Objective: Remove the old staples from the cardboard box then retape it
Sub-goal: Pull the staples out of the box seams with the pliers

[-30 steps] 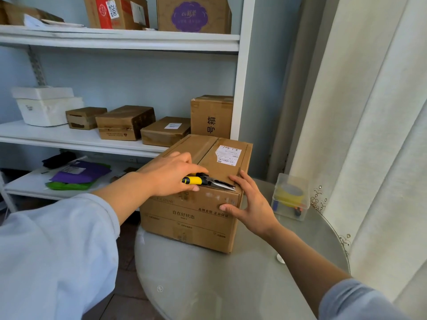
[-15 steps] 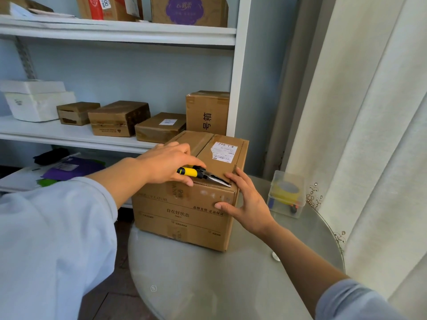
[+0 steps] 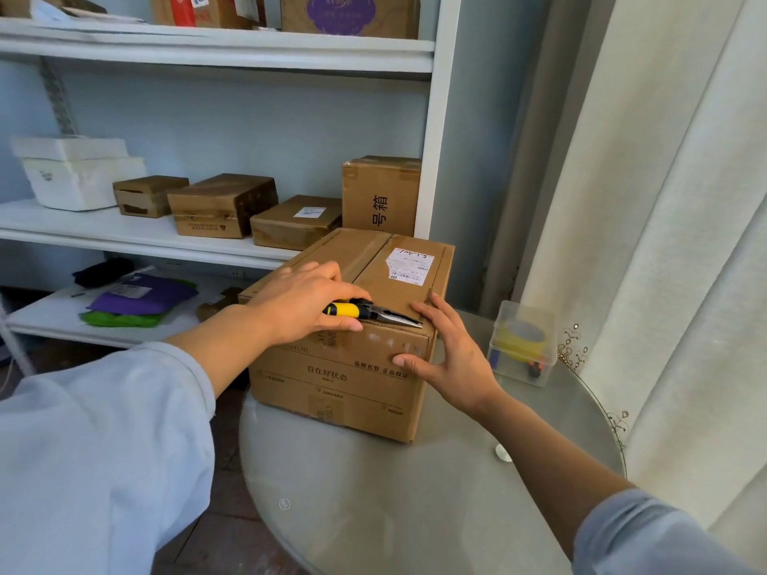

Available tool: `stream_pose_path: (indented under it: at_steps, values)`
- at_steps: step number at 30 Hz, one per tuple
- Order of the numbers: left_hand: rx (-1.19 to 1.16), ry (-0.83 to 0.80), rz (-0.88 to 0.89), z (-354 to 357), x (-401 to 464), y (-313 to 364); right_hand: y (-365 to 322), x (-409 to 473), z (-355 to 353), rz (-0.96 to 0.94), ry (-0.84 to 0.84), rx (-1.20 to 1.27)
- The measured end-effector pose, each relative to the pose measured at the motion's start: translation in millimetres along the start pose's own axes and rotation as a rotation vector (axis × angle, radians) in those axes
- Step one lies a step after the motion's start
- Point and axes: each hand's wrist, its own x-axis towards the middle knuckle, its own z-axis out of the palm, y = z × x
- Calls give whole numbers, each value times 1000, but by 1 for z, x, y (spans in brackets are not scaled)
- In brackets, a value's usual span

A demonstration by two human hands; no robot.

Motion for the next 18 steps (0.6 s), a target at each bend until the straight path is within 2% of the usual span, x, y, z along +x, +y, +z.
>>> stream_pose_path:
  at_steps: [4,8,18]
  values:
    - [-43,38,-54,5,-6,4,-2,-1,1,7,2,-9]
    - [-73,58,-95,6,-10,7,-10,1,-5,15,-2,-142]
    - [-164,64,-128,8,-11,5,-18,0,-18,57,65,-7]
